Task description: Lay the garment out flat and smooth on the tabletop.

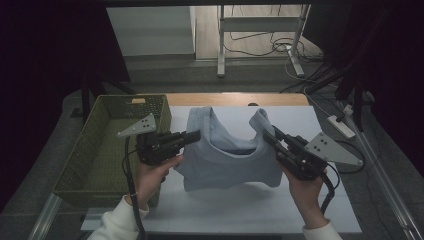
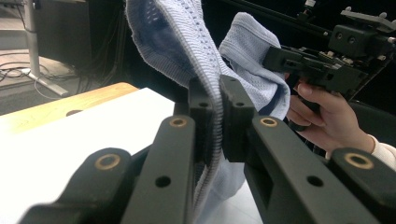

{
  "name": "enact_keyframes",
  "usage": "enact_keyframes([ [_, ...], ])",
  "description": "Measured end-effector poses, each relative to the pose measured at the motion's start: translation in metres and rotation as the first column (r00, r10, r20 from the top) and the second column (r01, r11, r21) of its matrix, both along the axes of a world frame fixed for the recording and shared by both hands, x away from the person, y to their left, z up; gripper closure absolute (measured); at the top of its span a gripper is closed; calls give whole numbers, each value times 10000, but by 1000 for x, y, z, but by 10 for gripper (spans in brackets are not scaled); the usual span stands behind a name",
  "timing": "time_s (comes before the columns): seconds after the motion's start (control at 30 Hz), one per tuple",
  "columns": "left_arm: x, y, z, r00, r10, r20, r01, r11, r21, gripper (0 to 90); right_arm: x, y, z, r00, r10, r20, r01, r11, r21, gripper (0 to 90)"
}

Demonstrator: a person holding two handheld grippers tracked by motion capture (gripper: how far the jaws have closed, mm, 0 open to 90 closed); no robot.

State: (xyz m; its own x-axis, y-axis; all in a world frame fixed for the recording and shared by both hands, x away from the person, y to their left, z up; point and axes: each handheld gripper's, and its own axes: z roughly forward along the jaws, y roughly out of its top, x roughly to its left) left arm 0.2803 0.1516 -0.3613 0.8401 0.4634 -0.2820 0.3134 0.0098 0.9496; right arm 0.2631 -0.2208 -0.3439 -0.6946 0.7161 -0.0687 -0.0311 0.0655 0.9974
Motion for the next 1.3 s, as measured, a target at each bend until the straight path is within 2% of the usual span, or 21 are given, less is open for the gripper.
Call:
enact_keyframes([
  [0.13, -8, 2, 5, 9999, -119, 94, 119, 9999, -78, 841, -9, 0, 4, 9999, 151, 13, -151, 9999, -41, 757],
  [0.2, -13, 4, 8, 9995, -261, 183, 264, 9995, -153, 840, -17, -1, 7, 9996, 250, 137, -249, 9996, -95, 757],
  [0.3, -18, 5, 11, 9992, -230, 332, 232, 9997, -74, 840, -27, -2, 12, 9992, 235, 337, -228, 9995, -221, 756],
  [0.37, -15, 4, 7, 9996, -146, 241, 145, 9999, 61, 839, -27, -2, 12, 9994, 98, 325, -88, 9994, -329, 754],
  [0.4, -11, 3, 3, 9999, -84, 66, 83, 9999, 82, 839, -25, -2, 10, 9997, -21, 263, 33, 9990, -436, 753],
  [0.47, 0, -3, -12, 9990, 46, -436, -33, 9996, 289, 838, -18, -3, 2, 9998, -200, -35, 198, 9985, -520, 752],
  [0.53, 10, -8, -26, 9966, 207, -798, -159, 9981, 597, 838, -5, -4, -10, 9978, -389, -541, 353, 9973, -650, 752],
  [0.67, 27, -19, -47, 9906, 516, -1268, -379, 9934, 1085, 836, 18, -5, -36, 9895, -782, -1214, 671, 9934, -932, 750],
  [0.73, 34, -25, -54, 9889, 717, -1300, -527, 9882, 1439, 836, 30, -5, -50, 9843, -1059, -1413, 886, 9884, -1237, 748],
  [0.83, 40, -29, -60, 9868, 928, -1326, -715, 9849, 1574, 834, 41, -6, -62, 9796, -1218, -1601, 1011, 9862, -1314, 748],
  [1.07, 58, -32, -64, 9786, 1513, -1398, -1263, 9767, 1734, 820, 60, -1, -66, 9775, -1505, -1477, 1267, 9791, -1592, 743],
  [1.1, 62, -33, -64, 9751, 1756, -1353, -1485, 9706, 1896, 809, 66, 0, -68, 9764, -1609, -1443, 1362, 9764, -1674, 738],
  [1.13, 65, -33, -64, 9680, 2111, -1354, -1812, 9620, 2044, 742, 74, 1, -70, 9731, -1799, -1438, 1529, 9715, -1809, 720],
  [1.17, 69, -34, -64, 9567, 2499, -1490, -2152, 9524, 2159, 623, 80, 1, -72, 9694, -1923, -1524, 1626, 9686, -1881, 683],
  [1.2, 75, -34, -65, 9444, 2776, -1762, -2333, 9433, 2360, 448, 89, 1, -76, 9625, -2070, -1756, 1726, 9660, -1927, 606],
  [1.23, 76, -34, -65, 9390, 2920, -1817, -2438, 9378, 2473, 333, 96, 0, -80, 9537, -2313, -1922, 1956, 9625, -1879, 550],
  [1.27, 77, -33, -65, 9371, 2975, -1826, -2470, 9348, 2552, 306, 99, -2, -81, 9493, -2417, -2010, 2065, 9616, -1809, 514],
  [1.3, 77, -32, -65, 9375, 2946, -1855, -2441, 9362, 2530, 280, 101, -3, -83, 9463, -2398, -2170, 2068, 9645, -1639, 478],
])
